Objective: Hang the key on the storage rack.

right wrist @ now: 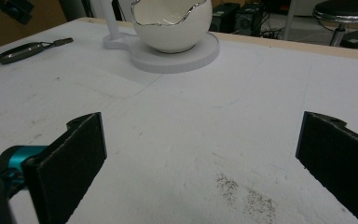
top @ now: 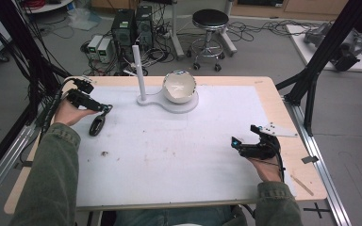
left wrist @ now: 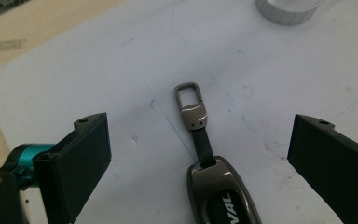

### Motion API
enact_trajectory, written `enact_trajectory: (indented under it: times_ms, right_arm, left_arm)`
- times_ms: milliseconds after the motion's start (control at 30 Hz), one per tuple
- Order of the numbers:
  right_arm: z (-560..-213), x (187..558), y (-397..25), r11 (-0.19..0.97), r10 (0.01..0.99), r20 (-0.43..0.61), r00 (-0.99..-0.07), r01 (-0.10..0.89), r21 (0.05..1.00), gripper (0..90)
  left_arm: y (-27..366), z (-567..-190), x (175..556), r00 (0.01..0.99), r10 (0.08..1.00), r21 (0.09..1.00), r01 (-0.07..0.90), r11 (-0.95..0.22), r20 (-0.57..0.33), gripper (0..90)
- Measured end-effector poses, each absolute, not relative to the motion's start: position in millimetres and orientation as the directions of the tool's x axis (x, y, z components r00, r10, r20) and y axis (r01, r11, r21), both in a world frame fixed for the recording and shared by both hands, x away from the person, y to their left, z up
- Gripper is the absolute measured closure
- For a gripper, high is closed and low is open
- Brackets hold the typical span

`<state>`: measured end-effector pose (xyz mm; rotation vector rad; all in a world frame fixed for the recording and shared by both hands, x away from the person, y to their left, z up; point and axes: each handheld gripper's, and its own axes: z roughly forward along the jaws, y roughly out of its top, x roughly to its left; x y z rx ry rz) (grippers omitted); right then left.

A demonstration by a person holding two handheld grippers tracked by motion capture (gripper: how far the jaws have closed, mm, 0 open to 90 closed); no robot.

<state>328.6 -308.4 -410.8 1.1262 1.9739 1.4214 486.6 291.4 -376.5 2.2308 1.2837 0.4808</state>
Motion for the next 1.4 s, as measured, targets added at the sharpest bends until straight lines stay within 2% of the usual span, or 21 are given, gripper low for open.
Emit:
enact_trajectory:
  times_ms: [233, 400, 467, 500, 533, 667, 733, 900, 1000, 1067, 1200, 1300, 1333, 1400]
  right_arm:
    - [-411, 330, -312, 0.125, 0.83, 0.1, -0.548, 0.359, 0.925, 0.6]
    - [-411, 328, -311, 0.146, 0.832, 0.082, -0.549, 0.359, 0.922, 0.6]
    - [-411, 328, -309, 0.152, 0.831, 0.08, -0.55, 0.364, 0.919, 0.6]
    - [-412, 328, -308, 0.157, 0.829, 0.079, -0.554, 0.365, 0.918, 0.6]
    - [-412, 329, -308, 0.163, 0.827, 0.073, -0.558, 0.361, 0.918, 0.6]
    - [-412, 328, -308, 0.163, 0.825, 0.077, -0.56, 0.365, 0.917, 0.7]
    - [-412, 329, -309, 0.157, 0.824, 0.08, -0.561, 0.361, 0.919, 0.6]
    - [-411, 329, -311, 0.137, 0.826, 0.096, -0.556, 0.363, 0.922, 0.6]
    - [-410, 328, -311, 0.139, 0.825, 0.094, -0.558, 0.36, 0.922, 0.6]
    - [-410, 328, -311, 0.137, 0.825, 0.093, -0.558, 0.357, 0.924, 0.7]
    - [-410, 328, -312, 0.136, 0.829, 0.09, -0.552, 0.355, 0.925, 0.7]
    - [-410, 328, -312, 0.136, 0.83, 0.089, -0.551, 0.355, 0.925, 0.7]
    - [-410, 328, -312, 0.136, 0.83, 0.088, -0.551, 0.353, 0.926, 0.7]
    - [-410, 328, -312, 0.135, 0.83, 0.089, -0.55, 0.354, 0.926, 0.7]
  left_arm:
    - [297, -402, 502, 0.501, 0.866, 0.487, 0.759, -0.432, -0.013, 10.7]
    - [295, -407, 506, 0.513, 0.858, 0.493, 0.751, -0.44, -0.016, 14.8]
    - [293, -409, 507, 0.514, 0.858, 0.486, 0.746, -0.455, 0.014, 20.9]
    - [291, -411, 507, 0.513, 0.857, 0.476, 0.743, -0.47, 0.046, 26.9]
    - [288, -414, 509, 0.524, 0.85, 0.454, 0.745, -0.489, 0.056, 27.7]
    - [286, -411, 510, 0.517, 0.853, 0.461, 0.743, -0.485, 0.063, 34.2]
    - [284, -410, 511, 0.526, 0.847, 0.457, 0.739, -0.496, 0.069, 41.8]
    - [282, -414, 513, 0.51, 0.859, 0.441, 0.763, -0.473, 0.04, 43.1]
    - [281, -417, 514, 0.503, 0.864, 0.425, 0.775, -0.468, 0.033, 46.8]
    - [282, -416, 514, 0.504, 0.864, 0.424, 0.778, -0.463, 0.019, 55.7]
    - [281, -416, 514, 0.494, 0.868, 0.427, 0.774, -0.468, 0.057, 70.0]
    - [279, -415, 514, 0.491, 0.869, 0.424, 0.776, -0.468, 0.061, 71.6]
    - [280, -414, 513, 0.498, 0.865, 0.431, 0.769, -0.472, 0.059, 82.5]
    - [279, -411, 513, 0.504, 0.86, 0.43, 0.759, -0.489, 0.087, 87.6]
